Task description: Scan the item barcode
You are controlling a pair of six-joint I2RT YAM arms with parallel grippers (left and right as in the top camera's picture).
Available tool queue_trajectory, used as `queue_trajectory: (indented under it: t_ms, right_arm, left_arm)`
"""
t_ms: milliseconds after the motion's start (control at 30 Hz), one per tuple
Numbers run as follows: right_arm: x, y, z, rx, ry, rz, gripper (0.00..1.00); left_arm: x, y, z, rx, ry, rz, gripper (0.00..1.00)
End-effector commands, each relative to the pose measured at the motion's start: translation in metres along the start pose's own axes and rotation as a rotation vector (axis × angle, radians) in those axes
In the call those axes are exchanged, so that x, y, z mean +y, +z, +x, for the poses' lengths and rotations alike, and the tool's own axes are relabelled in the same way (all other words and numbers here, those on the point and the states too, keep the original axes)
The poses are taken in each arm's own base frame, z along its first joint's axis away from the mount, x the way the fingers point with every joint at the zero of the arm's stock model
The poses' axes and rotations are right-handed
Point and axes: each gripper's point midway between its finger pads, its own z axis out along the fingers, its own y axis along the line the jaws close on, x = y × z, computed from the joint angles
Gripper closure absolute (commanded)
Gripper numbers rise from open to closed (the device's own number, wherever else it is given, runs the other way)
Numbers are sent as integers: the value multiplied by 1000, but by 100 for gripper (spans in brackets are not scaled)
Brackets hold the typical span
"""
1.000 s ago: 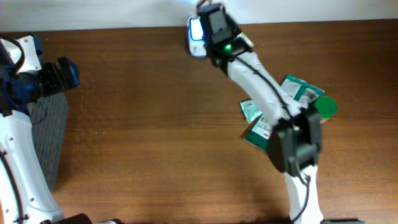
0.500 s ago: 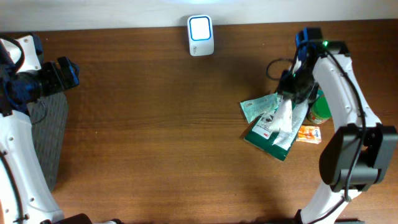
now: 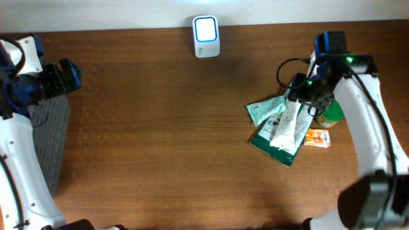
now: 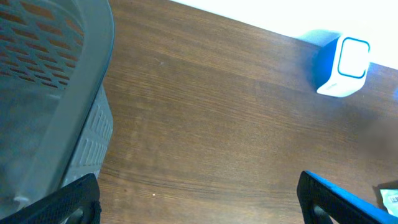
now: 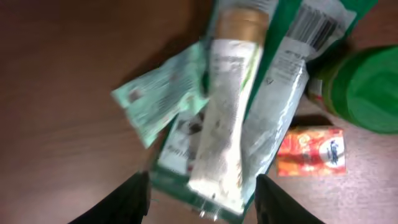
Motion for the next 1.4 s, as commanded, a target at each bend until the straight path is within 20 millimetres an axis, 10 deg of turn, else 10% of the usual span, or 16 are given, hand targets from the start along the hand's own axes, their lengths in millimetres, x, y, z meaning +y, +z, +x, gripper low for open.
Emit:
queue_trajectory:
  t_ms: [0, 167, 1033, 1167, 1233, 1367]
  right_arm:
    - [34, -46, 9, -107, -118, -72, 48]
    - [60, -49, 22, -103, -195, -98, 43]
    - [64, -51, 15, -134, -197, -109, 31]
    - [64, -84, 13, -215, -203, -127, 22]
    - [63, -129, 20, -298, -208, -157, 2]
    - [62, -140, 23, -328, -210, -167, 2]
  left_arm:
    - [-3, -7, -5, -23, 21, 10, 1]
    - [-3, -7, -5, -23, 21, 9, 1]
    - [-3, -7, -5, -23, 21, 10, 1]
    - [-3, -7, -5, -23, 21, 9, 1]
    - [-3, -7, -5, -23, 21, 10, 1]
    - [-3, -7, -5, -23, 21, 9, 1]
